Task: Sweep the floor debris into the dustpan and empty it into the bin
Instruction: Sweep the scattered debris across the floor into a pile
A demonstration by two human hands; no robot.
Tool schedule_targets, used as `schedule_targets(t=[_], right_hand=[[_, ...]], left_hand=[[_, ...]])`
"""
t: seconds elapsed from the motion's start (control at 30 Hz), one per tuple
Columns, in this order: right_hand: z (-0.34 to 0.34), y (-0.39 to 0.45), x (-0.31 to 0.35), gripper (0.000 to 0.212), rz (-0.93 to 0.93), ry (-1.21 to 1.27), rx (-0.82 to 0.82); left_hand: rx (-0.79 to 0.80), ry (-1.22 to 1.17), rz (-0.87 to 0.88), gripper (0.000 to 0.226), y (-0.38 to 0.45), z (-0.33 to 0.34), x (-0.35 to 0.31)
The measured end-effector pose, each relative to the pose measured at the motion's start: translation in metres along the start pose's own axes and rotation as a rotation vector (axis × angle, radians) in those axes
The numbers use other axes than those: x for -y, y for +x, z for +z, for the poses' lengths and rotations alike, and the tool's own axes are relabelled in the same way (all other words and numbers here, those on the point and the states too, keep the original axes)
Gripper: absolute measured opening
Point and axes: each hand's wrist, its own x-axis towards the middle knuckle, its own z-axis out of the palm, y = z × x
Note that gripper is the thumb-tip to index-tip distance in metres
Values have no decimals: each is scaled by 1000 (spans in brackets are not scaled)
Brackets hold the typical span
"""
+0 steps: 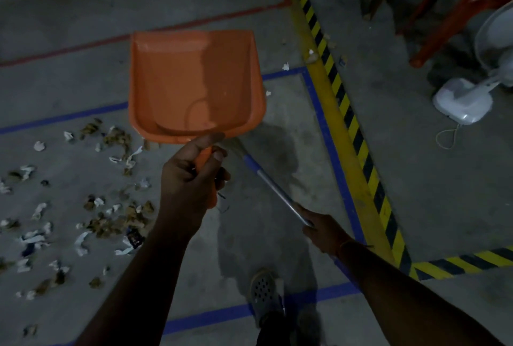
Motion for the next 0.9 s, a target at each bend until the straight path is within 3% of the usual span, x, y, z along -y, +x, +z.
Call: schedule_targets(t=[0.47,0.67,0.77,0.9], right_hand=[[-288,93,-85,58,244,156,-366],[-416,151,-115,54,299,258,-403],[-475,184,-125,37,355,277,-395],[-527,224,-135,55,344,133,-301]], left_hand=[[39,30,81,26,153,167,-31],[3,2,75,25,241,284,-53],[2,32,130,26,287,333,-65],[-5,65,161,29,338,374,-71]])
